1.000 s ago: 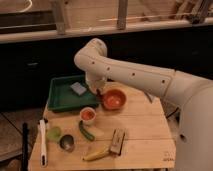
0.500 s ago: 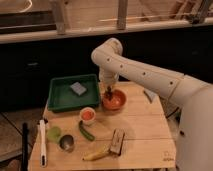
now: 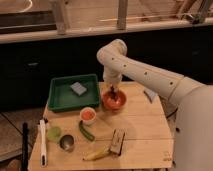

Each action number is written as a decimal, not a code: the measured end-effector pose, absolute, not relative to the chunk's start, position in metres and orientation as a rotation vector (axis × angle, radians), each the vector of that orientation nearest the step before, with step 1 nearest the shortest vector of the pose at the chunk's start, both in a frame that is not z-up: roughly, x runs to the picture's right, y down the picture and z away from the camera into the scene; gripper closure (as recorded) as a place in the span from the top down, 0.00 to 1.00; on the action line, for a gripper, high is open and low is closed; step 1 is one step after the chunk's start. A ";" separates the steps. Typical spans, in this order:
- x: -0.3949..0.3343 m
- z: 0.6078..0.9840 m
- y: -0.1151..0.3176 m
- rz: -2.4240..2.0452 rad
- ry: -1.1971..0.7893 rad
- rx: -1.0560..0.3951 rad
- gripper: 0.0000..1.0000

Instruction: Place grapes in red bowl

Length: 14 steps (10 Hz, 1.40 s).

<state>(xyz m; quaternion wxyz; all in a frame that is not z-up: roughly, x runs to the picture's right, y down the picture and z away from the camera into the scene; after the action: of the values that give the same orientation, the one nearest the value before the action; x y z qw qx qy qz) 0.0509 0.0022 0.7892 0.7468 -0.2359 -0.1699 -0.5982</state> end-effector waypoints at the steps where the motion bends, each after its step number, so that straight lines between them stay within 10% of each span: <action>1: 0.054 0.792 0.003 -1.304 -0.373 -0.522 0.00; 8: 0.071 0.813 0.013 -1.264 -0.402 -0.556 0.07; 14: 0.084 0.820 0.020 -1.244 -0.417 -0.551 0.75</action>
<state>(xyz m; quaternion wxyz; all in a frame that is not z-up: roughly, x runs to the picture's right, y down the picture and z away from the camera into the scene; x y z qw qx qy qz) 0.0838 0.0199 0.8204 0.7575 -0.2527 -0.1912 -0.5708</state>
